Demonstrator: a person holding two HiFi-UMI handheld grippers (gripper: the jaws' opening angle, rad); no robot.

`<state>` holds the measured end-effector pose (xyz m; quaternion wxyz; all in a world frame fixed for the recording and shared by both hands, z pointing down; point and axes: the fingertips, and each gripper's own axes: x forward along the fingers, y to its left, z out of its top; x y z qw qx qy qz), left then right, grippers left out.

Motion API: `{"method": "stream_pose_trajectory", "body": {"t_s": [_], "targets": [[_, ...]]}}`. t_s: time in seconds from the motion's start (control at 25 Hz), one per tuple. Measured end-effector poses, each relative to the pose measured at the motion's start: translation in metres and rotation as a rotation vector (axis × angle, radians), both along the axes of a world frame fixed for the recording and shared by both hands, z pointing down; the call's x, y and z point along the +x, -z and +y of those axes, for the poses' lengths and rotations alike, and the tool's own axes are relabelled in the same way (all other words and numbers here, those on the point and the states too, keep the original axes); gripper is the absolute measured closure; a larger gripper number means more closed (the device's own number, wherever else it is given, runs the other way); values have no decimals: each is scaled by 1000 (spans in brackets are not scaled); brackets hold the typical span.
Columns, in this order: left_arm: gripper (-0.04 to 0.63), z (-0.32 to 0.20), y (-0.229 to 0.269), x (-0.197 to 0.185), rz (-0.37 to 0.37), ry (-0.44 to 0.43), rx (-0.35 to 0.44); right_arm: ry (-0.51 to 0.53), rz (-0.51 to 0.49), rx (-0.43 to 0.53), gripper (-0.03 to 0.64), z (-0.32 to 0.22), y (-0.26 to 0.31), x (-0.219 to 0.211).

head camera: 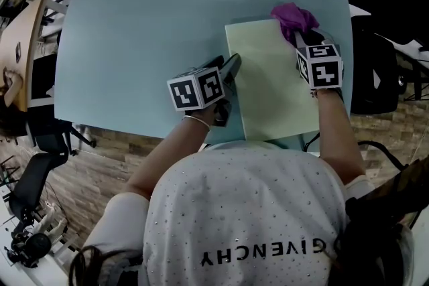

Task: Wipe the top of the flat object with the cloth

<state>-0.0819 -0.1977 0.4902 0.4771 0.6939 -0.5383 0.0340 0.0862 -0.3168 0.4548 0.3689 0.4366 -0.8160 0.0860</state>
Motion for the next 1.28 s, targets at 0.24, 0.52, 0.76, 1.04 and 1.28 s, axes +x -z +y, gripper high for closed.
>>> {"method": "stream_pose_trajectory", "body": {"t_s": [0.24,0.52,0.76,1.04,1.28], "targets": [[370,-1,1,0,3,-3,1,-32,-2,8,546,-3,1,13],[370,-1,-2,-2,10,-12,4,-54,-6,15,546,-5,-1,21],[370,-1,-2,0,113,29,-41,-91,-16,19,546,-6,4,31],[370,1,-2,-1,64,8,-19,-190,-1,47,546,-4,12,45],[370,-1,-2,0,104,25,-34,-147,-106,89,546,9,39,25]]}}
